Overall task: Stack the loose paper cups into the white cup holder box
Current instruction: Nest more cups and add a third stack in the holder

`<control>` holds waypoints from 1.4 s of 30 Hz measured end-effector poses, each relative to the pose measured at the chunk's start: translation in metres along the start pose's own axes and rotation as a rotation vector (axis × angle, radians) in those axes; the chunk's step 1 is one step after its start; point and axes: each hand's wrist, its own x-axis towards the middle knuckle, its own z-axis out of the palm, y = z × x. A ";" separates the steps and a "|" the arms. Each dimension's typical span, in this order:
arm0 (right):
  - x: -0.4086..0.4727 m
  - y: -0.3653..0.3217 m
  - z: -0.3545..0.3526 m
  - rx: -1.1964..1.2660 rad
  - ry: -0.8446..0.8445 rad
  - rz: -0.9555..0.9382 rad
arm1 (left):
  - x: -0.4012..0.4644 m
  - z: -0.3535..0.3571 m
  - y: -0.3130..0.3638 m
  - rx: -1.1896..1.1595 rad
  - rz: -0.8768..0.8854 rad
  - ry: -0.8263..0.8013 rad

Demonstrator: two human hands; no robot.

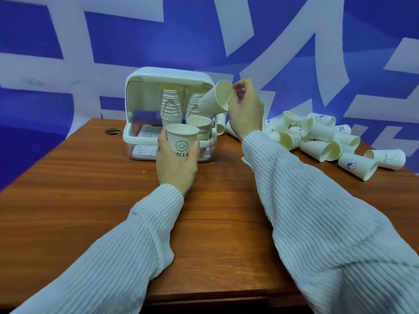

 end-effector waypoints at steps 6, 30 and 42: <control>0.010 -0.008 0.037 -0.371 -0.286 -0.010 | -0.002 -0.002 -0.001 -0.021 -0.040 -0.002; -0.012 0.039 0.059 -0.108 -0.461 0.218 | 0.101 0.027 0.044 0.022 0.125 -0.180; -0.026 0.066 0.015 0.061 -0.063 0.314 | 0.110 0.047 0.015 0.503 0.042 -0.534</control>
